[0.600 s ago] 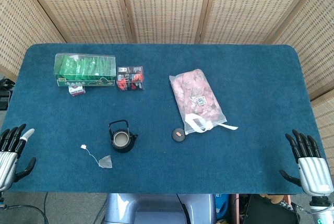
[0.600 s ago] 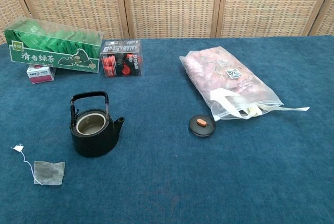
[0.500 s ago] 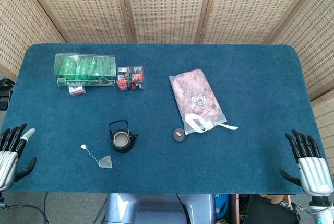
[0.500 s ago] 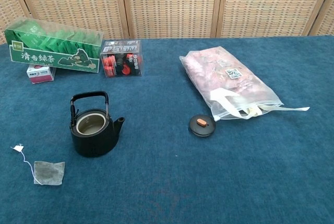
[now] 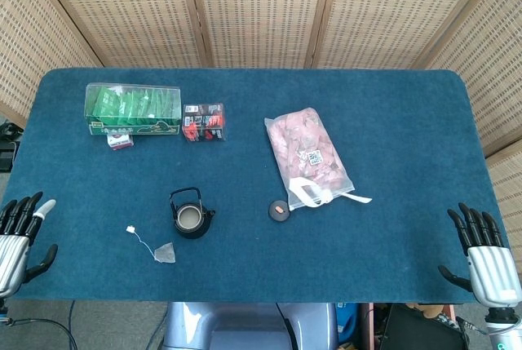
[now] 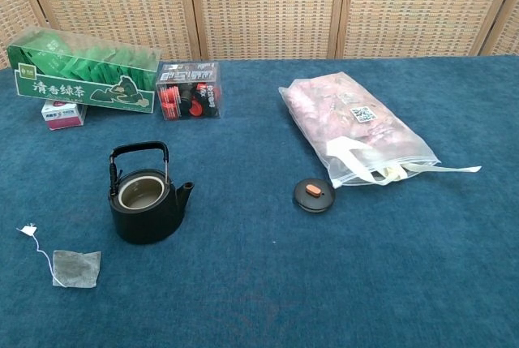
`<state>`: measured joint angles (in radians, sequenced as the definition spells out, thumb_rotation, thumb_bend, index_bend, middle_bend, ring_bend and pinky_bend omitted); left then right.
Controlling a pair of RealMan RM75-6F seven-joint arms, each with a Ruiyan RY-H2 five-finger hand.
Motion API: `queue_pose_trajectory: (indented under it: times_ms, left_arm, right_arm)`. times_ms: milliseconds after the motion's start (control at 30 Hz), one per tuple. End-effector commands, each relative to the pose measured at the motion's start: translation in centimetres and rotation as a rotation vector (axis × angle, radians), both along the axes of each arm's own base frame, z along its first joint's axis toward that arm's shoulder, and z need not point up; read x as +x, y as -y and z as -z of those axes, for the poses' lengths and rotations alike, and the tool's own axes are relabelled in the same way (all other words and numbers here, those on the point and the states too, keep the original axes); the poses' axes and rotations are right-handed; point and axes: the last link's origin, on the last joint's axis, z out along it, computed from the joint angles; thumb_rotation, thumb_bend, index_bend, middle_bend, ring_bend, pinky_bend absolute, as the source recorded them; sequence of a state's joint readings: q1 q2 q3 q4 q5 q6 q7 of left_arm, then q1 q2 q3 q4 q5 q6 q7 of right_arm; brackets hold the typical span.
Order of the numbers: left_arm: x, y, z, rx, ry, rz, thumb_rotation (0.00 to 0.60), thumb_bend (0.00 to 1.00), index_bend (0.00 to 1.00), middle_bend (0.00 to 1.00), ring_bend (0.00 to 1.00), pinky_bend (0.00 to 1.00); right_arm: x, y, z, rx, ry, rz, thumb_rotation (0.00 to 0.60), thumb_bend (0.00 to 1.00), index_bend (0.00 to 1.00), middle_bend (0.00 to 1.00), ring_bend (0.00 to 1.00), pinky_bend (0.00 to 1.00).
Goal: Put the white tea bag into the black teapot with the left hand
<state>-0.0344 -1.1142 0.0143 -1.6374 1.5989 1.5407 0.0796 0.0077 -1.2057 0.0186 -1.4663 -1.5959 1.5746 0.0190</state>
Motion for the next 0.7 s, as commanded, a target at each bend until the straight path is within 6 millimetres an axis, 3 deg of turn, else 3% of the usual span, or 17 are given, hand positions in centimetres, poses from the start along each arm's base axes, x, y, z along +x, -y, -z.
queue_pose_trajectory:
  times_ms: [33,300,700]
  left_arm:
    - [0.0,-0.2,0.1,-0.007,-0.004,-0.003,0.6,0.42,0.09,0.0,0.0,0.0]
    - [-0.2,-1.0,0.8,-0.032,-0.021,-0.013,0.6,0.42,0.29,0.0,0.0,0.0]
    - [-1.1,-3.5,3.3,-0.118,-0.06,-0.04,0.6,0.42,0.37,0.0,0.0,0.0]
  right_arm:
    - [-0.1,-0.1,0.0,0.0,0.001,0.003,0.6,0.14,0.03,0.06,0.0,0.0]
    - [-0.3,-0.1,-0.1,-0.005,0.001,0.012,0.6,0.14,0.03,0.06,0.0,0.0]
    - [-0.5,-0.1,-0.1,-0.004,-0.003,0.022,0.6,0.14,0.03,0.06,0.0,0.0]
